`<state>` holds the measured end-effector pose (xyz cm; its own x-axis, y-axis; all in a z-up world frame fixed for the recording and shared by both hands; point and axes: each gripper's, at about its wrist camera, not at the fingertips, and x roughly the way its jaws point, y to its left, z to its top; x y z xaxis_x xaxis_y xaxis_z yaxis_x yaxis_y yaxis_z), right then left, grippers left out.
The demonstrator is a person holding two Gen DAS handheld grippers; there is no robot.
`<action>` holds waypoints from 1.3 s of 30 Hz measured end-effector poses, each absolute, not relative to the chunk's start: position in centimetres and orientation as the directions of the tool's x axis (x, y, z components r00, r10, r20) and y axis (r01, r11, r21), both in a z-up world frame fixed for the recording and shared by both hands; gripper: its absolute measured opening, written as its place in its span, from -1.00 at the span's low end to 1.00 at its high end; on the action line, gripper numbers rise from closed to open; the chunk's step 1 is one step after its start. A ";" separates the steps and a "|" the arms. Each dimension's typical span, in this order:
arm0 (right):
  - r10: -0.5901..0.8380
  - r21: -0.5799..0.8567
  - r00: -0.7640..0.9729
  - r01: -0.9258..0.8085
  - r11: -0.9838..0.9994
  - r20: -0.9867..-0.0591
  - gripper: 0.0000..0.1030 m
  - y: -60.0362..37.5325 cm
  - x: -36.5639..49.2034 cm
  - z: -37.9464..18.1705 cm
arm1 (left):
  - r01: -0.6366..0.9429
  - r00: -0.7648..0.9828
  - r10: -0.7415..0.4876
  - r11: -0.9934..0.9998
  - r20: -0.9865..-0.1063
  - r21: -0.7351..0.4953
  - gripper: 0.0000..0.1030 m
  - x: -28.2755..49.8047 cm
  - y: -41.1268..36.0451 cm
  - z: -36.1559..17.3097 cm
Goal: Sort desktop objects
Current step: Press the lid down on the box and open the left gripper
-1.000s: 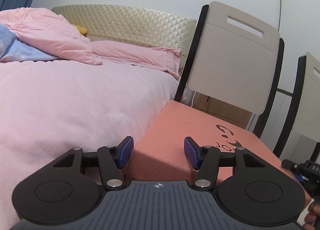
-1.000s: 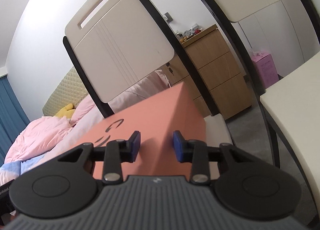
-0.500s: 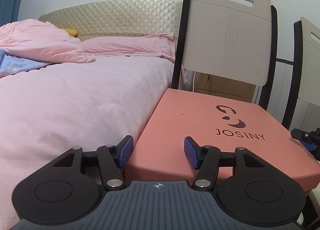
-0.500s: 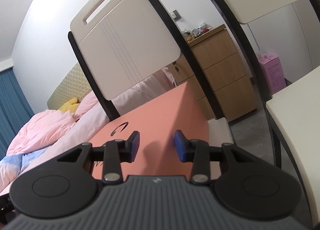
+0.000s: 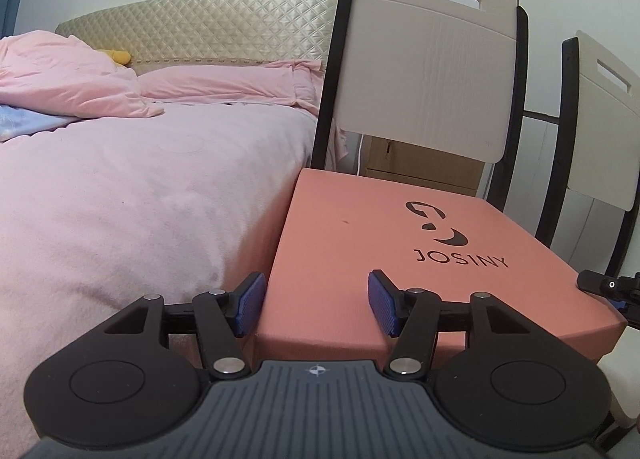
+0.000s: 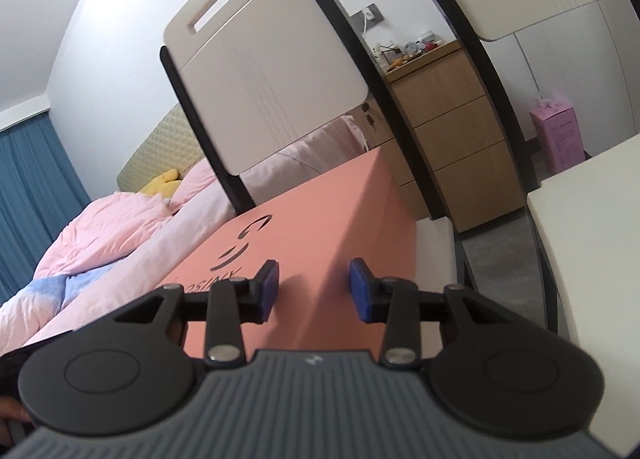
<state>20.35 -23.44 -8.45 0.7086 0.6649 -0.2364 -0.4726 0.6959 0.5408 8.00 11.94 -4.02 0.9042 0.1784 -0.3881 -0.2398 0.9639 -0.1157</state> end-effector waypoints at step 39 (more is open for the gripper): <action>0.604 0.420 0.736 -0.465 0.779 -0.305 -0.28 -22.9 20.1 -6.9 | -0.252 0.895 0.223 0.968 -0.387 -0.024 0.32 13.0 10.7 -4.2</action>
